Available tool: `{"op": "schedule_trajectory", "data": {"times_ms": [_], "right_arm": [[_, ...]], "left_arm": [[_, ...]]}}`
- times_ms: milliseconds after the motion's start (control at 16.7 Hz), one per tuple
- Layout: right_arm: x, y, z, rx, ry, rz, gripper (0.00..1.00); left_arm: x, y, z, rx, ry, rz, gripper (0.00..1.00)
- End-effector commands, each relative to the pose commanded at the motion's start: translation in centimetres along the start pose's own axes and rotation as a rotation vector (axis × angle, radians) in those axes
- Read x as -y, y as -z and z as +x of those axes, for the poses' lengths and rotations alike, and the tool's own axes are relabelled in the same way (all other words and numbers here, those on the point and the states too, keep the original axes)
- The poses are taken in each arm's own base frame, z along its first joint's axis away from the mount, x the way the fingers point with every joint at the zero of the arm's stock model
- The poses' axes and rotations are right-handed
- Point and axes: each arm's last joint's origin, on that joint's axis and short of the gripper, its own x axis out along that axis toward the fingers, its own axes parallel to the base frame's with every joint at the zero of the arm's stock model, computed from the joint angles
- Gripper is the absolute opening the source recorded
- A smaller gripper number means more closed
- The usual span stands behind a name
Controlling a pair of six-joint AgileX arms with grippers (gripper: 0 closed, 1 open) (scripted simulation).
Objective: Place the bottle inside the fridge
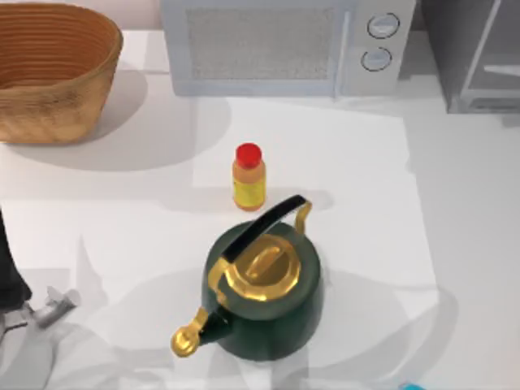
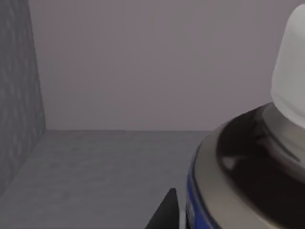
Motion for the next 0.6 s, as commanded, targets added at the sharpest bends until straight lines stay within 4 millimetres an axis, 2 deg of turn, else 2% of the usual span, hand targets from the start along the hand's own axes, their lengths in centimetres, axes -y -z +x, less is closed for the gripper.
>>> {"op": "schedule_trajectory", "data": {"times_ms": [120, 300, 600], "right_arm": [[0.0, 0.4, 0.3, -0.014, 0.000, 0.000, 0.01], [0.1, 1.6, 2.4, -0.050, 0.002, 0.004, 0.01], [0.4, -0.3, 7.9, 0.019, -0.006, -0.006, 0.01]], "left_arm": [[0.0, 0.0, 0.0, 0.000, 0.000, 0.000, 1.00], [0.0, 0.0, 0.0, 0.000, 0.000, 0.000, 1.00], [0.0, 0.0, 0.0, 0.000, 0.000, 0.000, 1.00]]}}
